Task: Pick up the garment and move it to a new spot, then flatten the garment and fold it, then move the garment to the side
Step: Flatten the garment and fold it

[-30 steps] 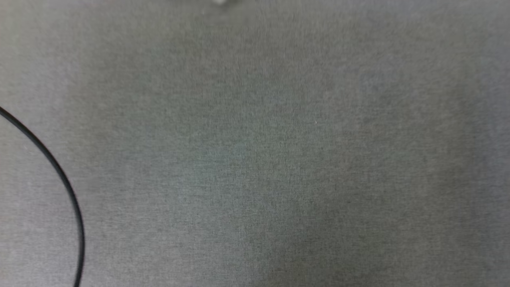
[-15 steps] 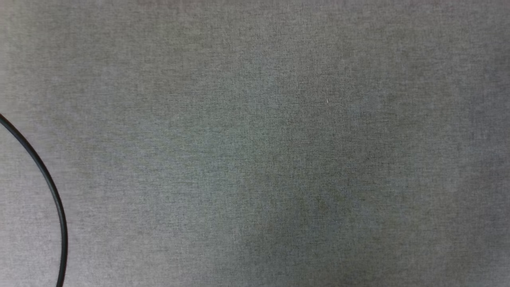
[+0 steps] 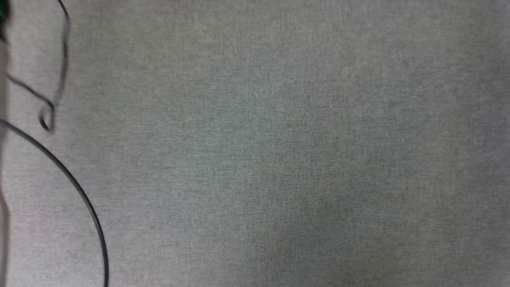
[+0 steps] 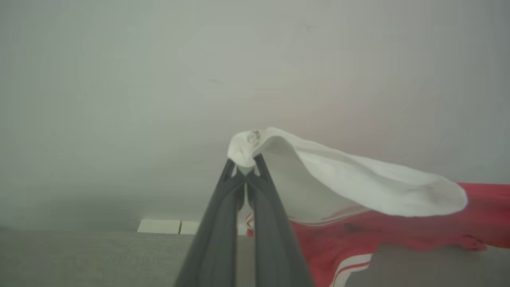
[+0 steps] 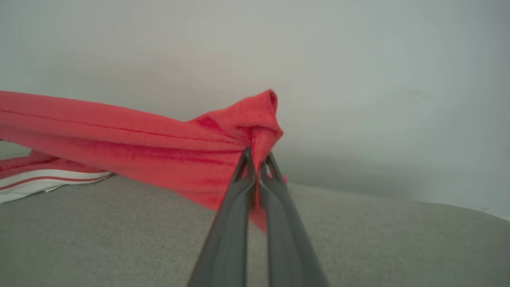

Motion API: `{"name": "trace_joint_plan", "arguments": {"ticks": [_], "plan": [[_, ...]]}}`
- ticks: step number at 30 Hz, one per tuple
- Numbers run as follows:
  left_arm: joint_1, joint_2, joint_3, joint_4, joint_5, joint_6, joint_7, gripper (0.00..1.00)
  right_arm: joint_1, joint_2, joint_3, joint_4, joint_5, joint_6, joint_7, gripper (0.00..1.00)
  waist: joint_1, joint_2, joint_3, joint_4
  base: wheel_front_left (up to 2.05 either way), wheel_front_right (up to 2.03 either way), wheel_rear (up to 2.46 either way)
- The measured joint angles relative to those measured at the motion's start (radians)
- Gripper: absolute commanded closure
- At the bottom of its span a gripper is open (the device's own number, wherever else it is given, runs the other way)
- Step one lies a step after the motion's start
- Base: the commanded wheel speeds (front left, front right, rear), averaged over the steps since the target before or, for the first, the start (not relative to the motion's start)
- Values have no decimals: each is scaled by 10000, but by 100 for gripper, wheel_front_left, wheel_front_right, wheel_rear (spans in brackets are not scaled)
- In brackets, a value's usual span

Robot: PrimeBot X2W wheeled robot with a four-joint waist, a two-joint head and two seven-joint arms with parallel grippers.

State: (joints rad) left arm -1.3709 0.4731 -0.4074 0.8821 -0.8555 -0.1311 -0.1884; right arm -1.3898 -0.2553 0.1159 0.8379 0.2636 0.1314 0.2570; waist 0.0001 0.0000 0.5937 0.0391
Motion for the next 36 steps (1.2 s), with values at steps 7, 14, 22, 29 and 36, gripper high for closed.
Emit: {"name": "trace_joint_plan", "arguments": {"ticks": [7,14,22,29,36], "plan": [[2479,104,-562,-169,-552,-4,-274,100,2367,-125,625,44,857,0,-468,100,0,0,-902,39,0,0,0],[5632,194,-215,-692,-832,42,-692,100,4912,-121,1072,-127,1726,4,-830,100,-2,0,-2142,-34,0,0,0],[9070,90,606,-2571,-846,765,-713,100,7515,-370,1149,-763,2188,6,-1149,100,-2,0,-3553,-55,0,0,0],[11774,286,989,-4291,-1001,1668,-713,100,9642,-518,947,-1904,2387,12,-1147,100,-4,0,-4569,-21,0,0,0],[14083,485,1304,-6046,-1344,2708,-648,100,11467,-481,702,-3396,2259,17,-573,100,-3,0,-5142,-127,0,0,0]]}}
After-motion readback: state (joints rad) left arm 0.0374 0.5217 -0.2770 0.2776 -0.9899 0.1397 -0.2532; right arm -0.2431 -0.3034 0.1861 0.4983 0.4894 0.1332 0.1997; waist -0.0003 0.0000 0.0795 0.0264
